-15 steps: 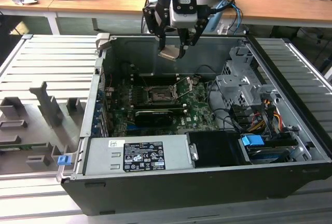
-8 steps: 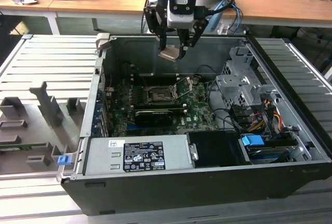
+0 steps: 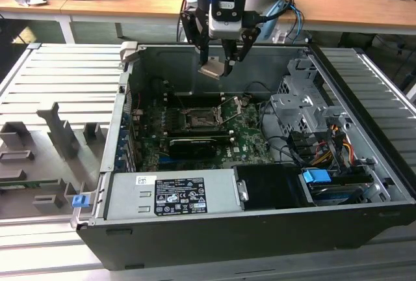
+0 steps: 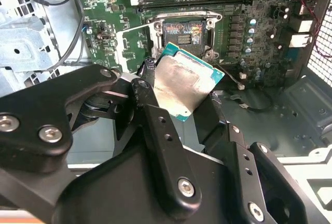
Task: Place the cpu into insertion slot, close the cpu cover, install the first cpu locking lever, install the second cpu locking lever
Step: 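Place the cpu into insertion slot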
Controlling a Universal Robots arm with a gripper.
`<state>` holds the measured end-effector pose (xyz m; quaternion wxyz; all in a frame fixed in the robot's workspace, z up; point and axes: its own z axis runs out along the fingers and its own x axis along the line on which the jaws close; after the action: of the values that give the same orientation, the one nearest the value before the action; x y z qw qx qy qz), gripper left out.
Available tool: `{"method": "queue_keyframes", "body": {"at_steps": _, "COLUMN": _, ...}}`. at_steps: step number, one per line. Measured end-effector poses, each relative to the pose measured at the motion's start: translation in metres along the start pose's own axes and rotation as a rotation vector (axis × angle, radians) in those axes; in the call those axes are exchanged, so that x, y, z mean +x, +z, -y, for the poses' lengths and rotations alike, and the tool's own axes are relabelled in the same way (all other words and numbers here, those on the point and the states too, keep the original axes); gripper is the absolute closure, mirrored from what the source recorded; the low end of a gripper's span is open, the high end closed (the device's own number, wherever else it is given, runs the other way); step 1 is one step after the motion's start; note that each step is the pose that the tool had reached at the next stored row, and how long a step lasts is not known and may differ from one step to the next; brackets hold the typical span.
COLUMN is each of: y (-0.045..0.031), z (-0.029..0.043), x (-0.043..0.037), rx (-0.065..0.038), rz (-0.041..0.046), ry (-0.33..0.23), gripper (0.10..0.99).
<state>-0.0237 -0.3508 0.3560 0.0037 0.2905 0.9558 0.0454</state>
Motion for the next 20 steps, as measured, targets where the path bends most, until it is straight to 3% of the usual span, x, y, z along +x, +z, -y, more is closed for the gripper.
{"method": "queue_keyframes", "body": {"at_steps": 9, "y": 0.0022, "z": 0.0002, "x": 0.0000, "rx": 0.000, "rz": 0.0006, "ry": 0.007, "gripper": 0.549}}
{"method": "queue_keyframes", "body": {"at_steps": 20, "y": 0.0037, "z": 0.0003, "x": -0.0001, "rx": -0.002, "rz": 0.0075, "ry": 0.085, "gripper": 0.549}}
